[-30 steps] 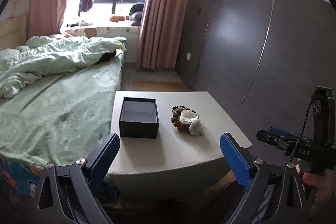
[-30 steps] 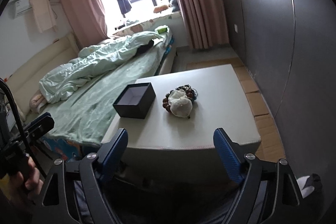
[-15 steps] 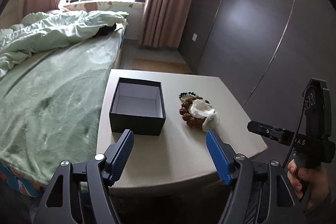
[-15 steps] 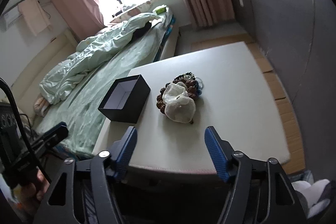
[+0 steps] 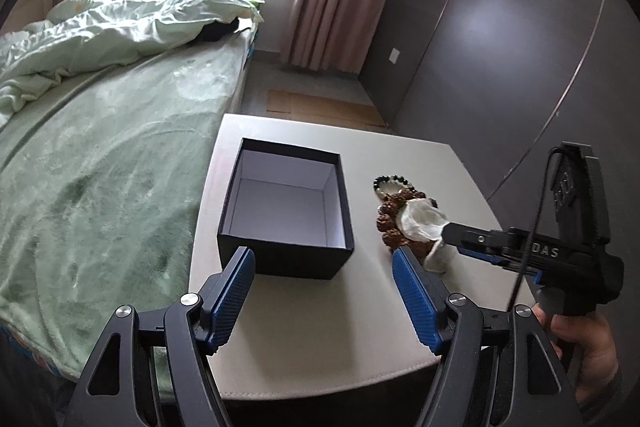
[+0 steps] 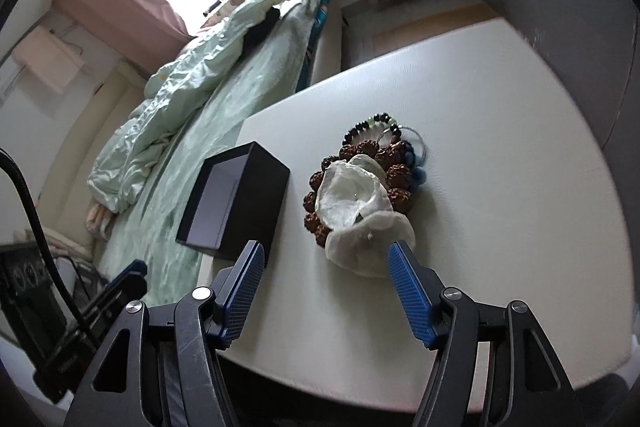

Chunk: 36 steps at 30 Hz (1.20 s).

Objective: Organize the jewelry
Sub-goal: 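Move both tools toward the jewelry pile beside the black box, then grasp the white cloth with the right tool and lift it off the pile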

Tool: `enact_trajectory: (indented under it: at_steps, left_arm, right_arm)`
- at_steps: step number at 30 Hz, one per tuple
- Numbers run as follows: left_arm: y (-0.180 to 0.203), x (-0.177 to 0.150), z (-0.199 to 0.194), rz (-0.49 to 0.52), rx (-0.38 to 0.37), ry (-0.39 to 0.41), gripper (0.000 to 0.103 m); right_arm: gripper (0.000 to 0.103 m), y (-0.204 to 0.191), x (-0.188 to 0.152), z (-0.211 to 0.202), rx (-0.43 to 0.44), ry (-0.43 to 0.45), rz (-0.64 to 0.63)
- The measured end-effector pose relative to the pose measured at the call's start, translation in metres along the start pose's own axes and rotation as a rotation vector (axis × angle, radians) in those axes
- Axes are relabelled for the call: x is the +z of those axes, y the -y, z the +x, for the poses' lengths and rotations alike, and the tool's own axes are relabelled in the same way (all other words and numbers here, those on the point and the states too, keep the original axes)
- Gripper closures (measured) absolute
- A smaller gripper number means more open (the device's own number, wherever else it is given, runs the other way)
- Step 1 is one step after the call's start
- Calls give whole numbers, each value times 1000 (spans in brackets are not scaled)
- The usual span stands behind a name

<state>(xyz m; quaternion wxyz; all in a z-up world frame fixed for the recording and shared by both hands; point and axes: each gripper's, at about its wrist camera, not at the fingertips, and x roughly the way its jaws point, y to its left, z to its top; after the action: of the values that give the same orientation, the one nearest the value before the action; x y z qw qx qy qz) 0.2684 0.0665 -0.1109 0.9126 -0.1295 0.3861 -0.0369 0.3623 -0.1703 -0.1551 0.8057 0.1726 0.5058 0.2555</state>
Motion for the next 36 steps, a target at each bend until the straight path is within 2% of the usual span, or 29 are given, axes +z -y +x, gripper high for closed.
enact_trajectory:
  at_steps: [6,9,11,13,24,29,36]
  left_arm:
    - [-4,9,6,-11,9,-5,31]
    - [-1,13,11,-12,7,-7,31]
    - [4,15,12,-3,4,-10,31]
    - [11,18,14,9,-3,-9,31]
    - [58,31,38,106,-43,-44,31]
    - [82,28,52,164,-71,-76,31]
    - [112,20,81,235,-114,-133,32]
  right_arm:
    - [38,8,14,22,-56,-16,50]
    - [63,14,21,27,-114,-25,66]
    - [93,20,24,26,-129,-24,68]
    - [100,23,25,21,-114,-12,66]
    - [100,28,26,-36,-64,120,28]
    - [100,35,24,-62,-57,179,33]
    - [100,52,17,-81,-68,217,53]
